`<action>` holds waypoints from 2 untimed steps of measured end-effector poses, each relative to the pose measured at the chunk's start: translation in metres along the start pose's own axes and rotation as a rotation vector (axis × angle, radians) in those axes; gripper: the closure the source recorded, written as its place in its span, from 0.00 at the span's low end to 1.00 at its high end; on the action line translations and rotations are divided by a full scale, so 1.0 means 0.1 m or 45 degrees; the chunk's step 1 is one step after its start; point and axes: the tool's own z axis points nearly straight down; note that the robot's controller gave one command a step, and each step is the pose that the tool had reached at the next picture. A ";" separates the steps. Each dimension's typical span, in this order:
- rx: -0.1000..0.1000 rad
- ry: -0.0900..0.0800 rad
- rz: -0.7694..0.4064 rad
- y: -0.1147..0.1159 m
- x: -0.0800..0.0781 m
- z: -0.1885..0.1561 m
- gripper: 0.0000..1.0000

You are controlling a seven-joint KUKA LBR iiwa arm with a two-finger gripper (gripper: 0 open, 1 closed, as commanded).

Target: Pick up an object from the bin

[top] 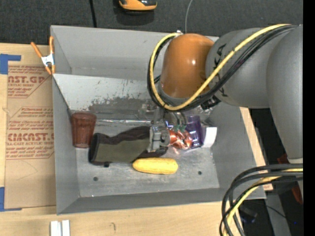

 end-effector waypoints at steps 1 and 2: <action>-0.001 0.009 -0.164 -0.12 0.11 0.65 1.00; -0.001 0.010 -0.164 -0.12 0.11 0.65 0.00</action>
Offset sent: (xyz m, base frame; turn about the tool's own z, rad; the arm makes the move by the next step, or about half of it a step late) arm 0.0000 0.0000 0.0000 0.0000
